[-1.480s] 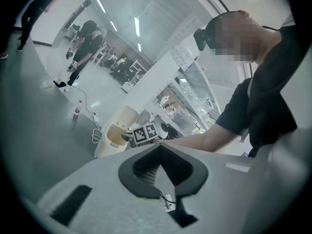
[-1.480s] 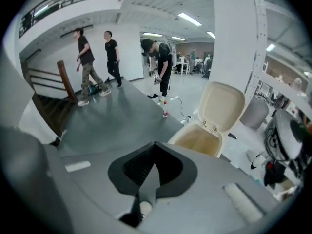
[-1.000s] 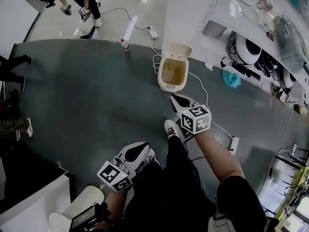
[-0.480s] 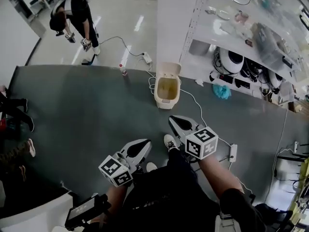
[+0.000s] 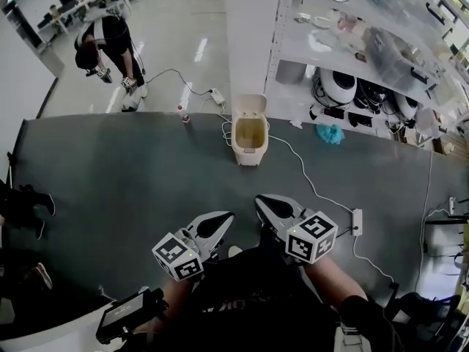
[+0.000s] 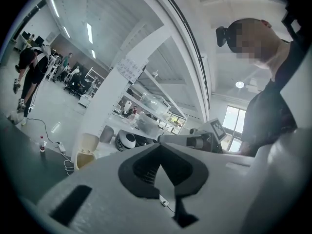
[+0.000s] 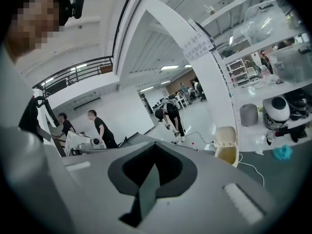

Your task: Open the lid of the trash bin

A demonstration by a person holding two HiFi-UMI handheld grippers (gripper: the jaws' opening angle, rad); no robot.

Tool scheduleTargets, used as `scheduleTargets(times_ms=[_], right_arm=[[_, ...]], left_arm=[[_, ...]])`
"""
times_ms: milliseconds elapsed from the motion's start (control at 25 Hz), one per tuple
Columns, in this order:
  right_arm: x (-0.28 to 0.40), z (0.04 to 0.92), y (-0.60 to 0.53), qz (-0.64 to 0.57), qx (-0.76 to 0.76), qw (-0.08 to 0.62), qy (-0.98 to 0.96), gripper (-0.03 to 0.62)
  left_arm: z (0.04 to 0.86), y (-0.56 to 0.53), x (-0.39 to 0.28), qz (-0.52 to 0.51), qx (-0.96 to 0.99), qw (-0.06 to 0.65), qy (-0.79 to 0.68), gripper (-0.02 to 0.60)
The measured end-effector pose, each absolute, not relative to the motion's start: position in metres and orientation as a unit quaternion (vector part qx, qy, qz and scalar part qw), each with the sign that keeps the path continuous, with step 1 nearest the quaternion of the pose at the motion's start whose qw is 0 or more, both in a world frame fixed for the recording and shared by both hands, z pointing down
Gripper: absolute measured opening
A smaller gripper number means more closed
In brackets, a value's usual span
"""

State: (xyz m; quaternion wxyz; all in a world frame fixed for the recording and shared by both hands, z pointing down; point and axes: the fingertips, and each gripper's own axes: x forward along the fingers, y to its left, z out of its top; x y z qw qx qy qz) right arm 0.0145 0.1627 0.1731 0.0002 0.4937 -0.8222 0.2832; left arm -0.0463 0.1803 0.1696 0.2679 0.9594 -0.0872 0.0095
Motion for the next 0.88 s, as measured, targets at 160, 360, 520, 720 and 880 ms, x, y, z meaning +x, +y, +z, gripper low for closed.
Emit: scheduleTargets(times_ms=[160,360,520,720,880], right_arm=[[0.006,0.174,0.197,0.288,0.497,-0.006,-0.818,0.008],[0.010,0.174,0.229,0.289,0.503,-0.013,-0.815,0.008],[0.020,0.178,0.245,0.288,0.506,-0.010,-0.813,0.008],[0.024,0.185,0.264,0.286,0.510,-0.010,-0.811,0.008],[0.023,0.190,0.273,0.285,0.515,-0.013,-0.808,0.008]], left_arm=[[0.170,0.204,-0.049,0.010,0.959,0.274,-0.076,0.000],[0.166,0.229,-0.045,0.018,0.963,0.260,-0.067,0.002],[0.167,0.244,-0.037,0.027,0.967,0.245,-0.065,0.000],[0.173,0.262,-0.030,0.030,0.968,0.242,-0.057,0.000],[0.180,0.267,-0.025,0.034,0.967,0.248,-0.051,0.001]])
